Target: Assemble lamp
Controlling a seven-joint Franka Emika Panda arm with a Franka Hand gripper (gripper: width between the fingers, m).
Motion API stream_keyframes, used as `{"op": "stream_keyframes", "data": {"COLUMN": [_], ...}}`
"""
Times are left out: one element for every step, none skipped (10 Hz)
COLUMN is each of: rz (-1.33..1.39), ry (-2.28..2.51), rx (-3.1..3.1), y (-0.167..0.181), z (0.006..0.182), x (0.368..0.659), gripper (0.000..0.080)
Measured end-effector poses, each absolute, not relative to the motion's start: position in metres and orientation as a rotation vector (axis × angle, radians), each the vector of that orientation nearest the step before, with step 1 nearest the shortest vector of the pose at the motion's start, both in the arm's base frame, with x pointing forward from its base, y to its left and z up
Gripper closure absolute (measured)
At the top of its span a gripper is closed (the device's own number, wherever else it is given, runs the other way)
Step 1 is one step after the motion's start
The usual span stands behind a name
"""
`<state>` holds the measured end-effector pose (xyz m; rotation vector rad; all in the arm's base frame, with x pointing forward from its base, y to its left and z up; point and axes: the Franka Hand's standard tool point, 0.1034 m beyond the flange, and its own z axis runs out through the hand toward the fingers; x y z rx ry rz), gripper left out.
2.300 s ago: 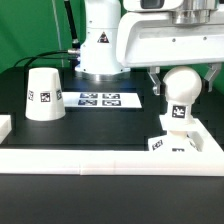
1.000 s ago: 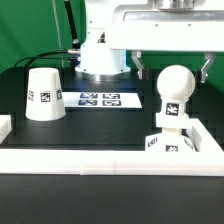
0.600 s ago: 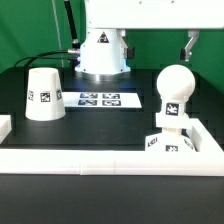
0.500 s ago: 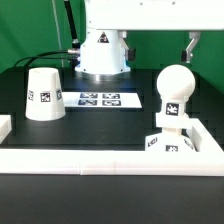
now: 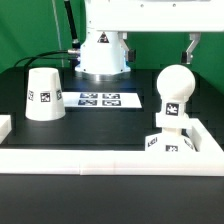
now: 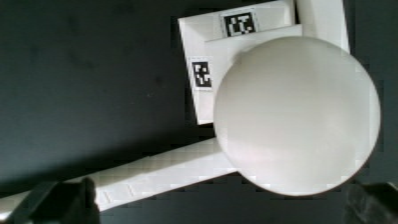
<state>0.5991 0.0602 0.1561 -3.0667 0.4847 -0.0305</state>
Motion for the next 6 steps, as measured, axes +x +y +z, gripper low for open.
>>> {"op": "stream_keyframes", "data": {"rz": [-0.03,-0.03,-0.033,-0.037,-0.036,-0.028], "ry": [0.485,0.459,0.399,0.247,0.082,-0.001], "rx": [-3.067,-3.071,-3.08,-3.097,-3.1,-3.096], "y": [0.06,0.059,0.054,0.048,0.04,0.033], "z": [0.156,0.156,0.157,0.159,0.16,0.159], "x": [0.599,0.599,0.598,0.599,0.599,0.598], "gripper": [0.0101,0.0101,0.0101,0.0101,0.0101,0.0101]}}
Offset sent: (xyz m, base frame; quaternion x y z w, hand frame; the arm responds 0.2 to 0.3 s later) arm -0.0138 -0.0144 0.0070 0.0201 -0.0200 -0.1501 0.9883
